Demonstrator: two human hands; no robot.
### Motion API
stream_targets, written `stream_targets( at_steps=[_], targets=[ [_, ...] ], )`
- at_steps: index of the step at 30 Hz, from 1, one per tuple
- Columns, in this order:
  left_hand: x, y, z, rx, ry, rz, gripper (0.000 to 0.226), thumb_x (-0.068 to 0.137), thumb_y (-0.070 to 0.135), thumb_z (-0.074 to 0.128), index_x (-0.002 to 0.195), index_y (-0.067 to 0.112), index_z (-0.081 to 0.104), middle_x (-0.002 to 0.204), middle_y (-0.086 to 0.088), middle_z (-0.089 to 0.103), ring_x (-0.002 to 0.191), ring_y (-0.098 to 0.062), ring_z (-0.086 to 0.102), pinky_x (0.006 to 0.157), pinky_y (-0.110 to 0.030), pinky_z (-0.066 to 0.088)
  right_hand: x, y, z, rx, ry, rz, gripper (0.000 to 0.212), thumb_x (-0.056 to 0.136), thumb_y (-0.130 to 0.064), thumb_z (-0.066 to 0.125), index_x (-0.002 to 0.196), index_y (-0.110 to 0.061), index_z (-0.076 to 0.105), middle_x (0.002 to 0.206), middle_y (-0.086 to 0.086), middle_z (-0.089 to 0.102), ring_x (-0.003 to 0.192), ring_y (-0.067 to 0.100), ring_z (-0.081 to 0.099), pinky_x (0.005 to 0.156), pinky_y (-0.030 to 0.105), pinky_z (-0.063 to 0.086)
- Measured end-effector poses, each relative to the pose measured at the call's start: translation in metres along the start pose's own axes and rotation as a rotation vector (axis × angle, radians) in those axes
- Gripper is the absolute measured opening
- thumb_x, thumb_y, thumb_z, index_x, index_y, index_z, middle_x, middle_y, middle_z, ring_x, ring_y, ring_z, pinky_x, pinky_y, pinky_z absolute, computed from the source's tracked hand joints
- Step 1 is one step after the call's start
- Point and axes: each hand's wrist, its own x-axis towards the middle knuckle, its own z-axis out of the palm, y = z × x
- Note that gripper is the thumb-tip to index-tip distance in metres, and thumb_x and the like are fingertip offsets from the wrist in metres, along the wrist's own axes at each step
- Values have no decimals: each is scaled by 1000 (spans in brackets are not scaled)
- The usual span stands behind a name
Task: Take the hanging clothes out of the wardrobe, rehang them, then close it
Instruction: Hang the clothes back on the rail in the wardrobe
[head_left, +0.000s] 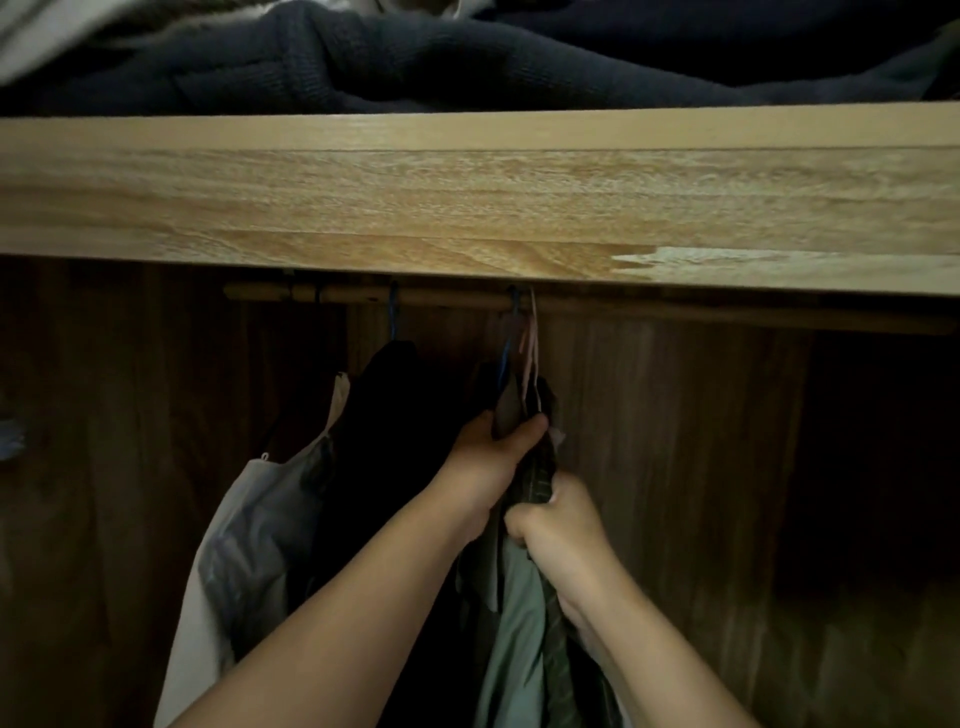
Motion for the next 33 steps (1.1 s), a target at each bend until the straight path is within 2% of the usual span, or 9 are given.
stream_targets(
  at_steps=[3,5,8,11,18,21,23,27,33],
  targets=[
    [-2,1,-1,-22,71,1,7,94,20,53,97,20,59,79,5,65,63,-3,64,55,-12,51,-4,-2,-2,34,-30,25,35,74,17,45,59,-14,42,54,1,43,47,14,44,50,23,31],
    [-4,5,-3,-48,85,-45,15,94,17,53,98,7,63,72,0,68,60,-10,65,52,-17,51,-7,-2,-3,54,-51,23,27,71,12,51,60,-12,44,58,5,46,52,16,48,54,24,35],
    [-7,13,-7,-79,11,-148,15,92,5,52,82,-1,62,47,-1,64,39,-9,61,39,-17,48,-11,-2,-5,88,-112,6,10,62,-2,56,71,-6,55,69,10,52,61,19,53,58,25,38],
    [-6,18,-9,-39,-52,-209,18,93,2,48,82,-2,61,49,-3,64,36,-8,58,38,-16,48,-10,-2,-11,114,-165,2,8,71,1,60,76,-6,60,72,11,57,63,17,56,58,23,39],
    [3,16,-11,224,-57,-114,10,92,5,51,95,6,61,83,-7,64,62,-10,64,63,-21,54,-11,3,-15,221,-196,22,13,88,1,57,98,4,64,85,13,67,75,21,63,67,26,47],
    [7,11,-18,422,-21,22,41,81,15,69,116,15,47,108,-6,61,96,-18,60,88,-29,48,-13,3,-16,262,-195,16,16,89,0,56,101,6,65,91,15,70,81,24,66,71,27,51],
    [5,15,-20,684,59,150,49,77,20,72,112,22,39,108,-2,52,97,-19,56,83,-26,45,-13,4,-15,267,-183,16,17,87,-2,60,101,6,65,92,16,70,83,25,66,72,27,51],
    [1,26,-16,1245,92,257,23,86,35,58,109,31,55,118,-3,45,104,-24,55,84,-29,44,-13,4,-9,252,-152,21,32,68,-12,58,95,4,61,82,14,60,75,23,58,65,24,42],
    [1,26,-11,1313,-12,159,24,92,34,47,99,22,66,112,-5,62,105,-24,58,88,-36,50,-13,9,-10,214,-139,27,20,86,4,54,105,5,59,85,12,64,79,23,61,71,26,45]
  ],
)
